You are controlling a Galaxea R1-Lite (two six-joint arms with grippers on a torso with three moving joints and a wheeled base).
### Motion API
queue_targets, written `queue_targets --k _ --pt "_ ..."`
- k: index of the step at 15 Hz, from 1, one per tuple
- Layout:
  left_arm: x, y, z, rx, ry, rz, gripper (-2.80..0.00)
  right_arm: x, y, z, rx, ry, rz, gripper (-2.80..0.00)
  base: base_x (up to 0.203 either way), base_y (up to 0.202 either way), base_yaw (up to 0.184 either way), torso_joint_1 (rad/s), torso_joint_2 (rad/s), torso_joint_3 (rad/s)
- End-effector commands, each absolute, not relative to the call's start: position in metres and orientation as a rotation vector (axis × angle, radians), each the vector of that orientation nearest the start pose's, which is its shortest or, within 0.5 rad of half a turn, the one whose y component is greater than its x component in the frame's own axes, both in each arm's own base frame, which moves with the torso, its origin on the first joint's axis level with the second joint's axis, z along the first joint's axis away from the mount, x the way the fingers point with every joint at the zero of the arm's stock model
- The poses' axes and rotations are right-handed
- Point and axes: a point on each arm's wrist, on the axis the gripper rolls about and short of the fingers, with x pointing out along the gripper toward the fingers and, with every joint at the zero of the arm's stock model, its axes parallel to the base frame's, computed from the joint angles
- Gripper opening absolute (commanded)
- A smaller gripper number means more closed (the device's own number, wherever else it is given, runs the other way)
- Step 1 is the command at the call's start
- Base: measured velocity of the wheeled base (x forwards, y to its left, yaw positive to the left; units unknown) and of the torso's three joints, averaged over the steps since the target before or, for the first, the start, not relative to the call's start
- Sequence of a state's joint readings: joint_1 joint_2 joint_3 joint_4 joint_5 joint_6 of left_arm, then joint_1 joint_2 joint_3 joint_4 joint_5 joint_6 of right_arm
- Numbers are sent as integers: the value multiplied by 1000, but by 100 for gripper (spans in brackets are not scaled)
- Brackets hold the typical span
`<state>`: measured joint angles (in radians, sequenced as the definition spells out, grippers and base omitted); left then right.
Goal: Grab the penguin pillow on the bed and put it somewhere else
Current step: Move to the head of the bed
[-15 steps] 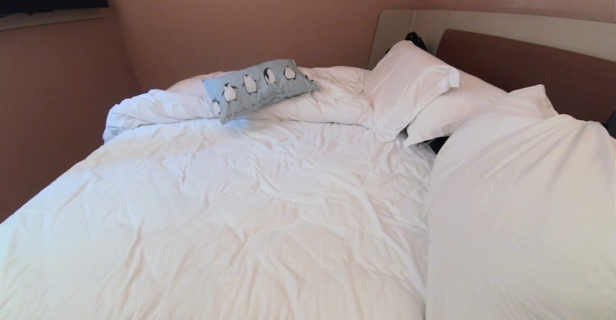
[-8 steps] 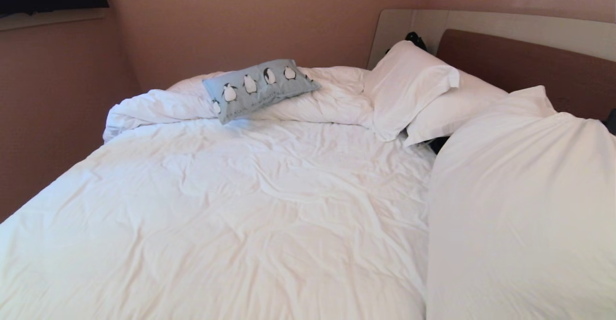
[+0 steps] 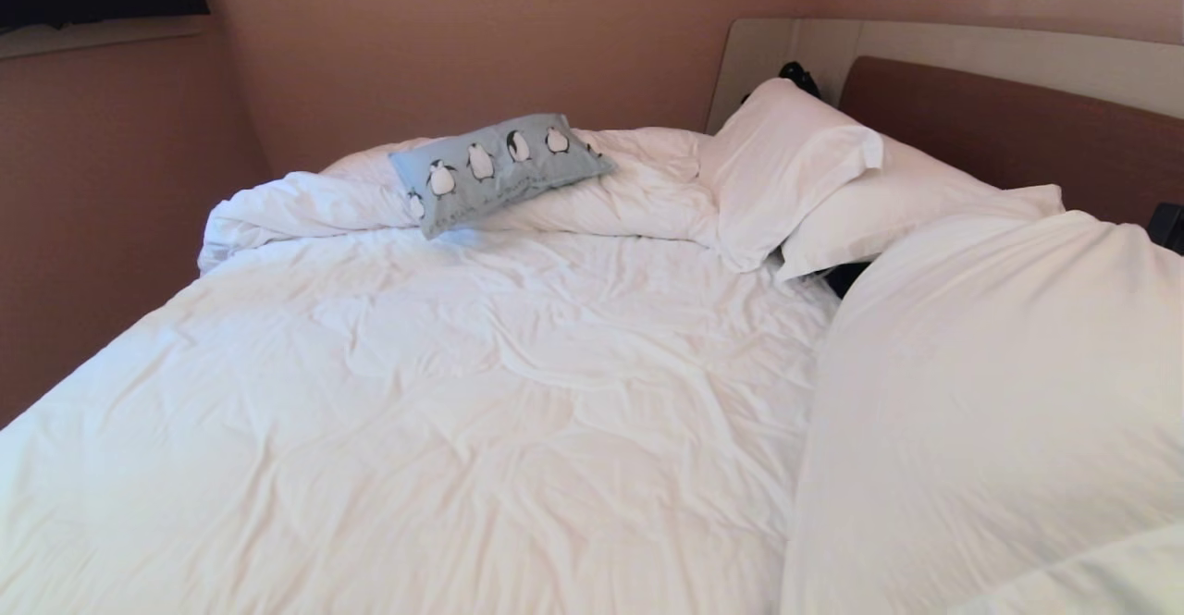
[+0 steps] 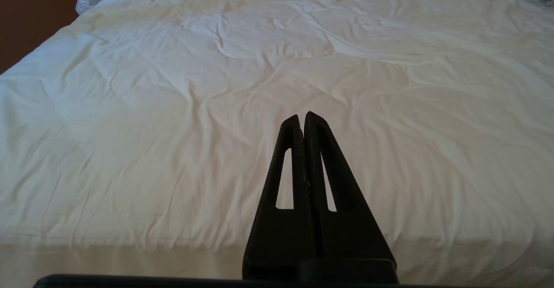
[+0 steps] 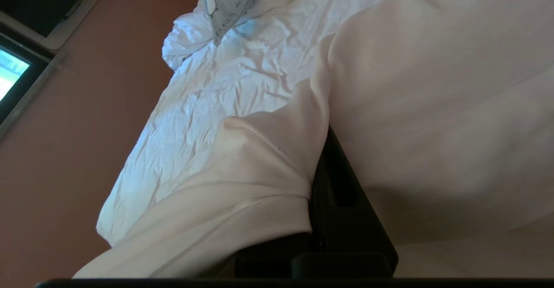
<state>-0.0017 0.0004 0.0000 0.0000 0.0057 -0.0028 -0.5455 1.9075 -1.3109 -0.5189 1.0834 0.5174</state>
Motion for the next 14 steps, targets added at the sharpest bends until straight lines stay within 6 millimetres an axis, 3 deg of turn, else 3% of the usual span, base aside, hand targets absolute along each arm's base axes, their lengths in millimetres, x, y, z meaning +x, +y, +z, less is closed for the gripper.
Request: queue_targets --k 1,8,11,14 --pt "-23 0 75 -3 1 5 -280 334 -178 238 564 193 507 -280 0 0 0 0 0 0" --pt "-23 0 75 -3 0 5 -280 319 -166 261 524 139 457 -280 0 0 0 0 0 0" --pt "-23 0 75 -3 0 5 -280 317 -148 277 498 66 313 -280 0 0 0 0 0 0" --pt "-23 0 75 -3 0 5 -280 302 -125 303 460 -9 191 -280 0 0 0 0 0 0"
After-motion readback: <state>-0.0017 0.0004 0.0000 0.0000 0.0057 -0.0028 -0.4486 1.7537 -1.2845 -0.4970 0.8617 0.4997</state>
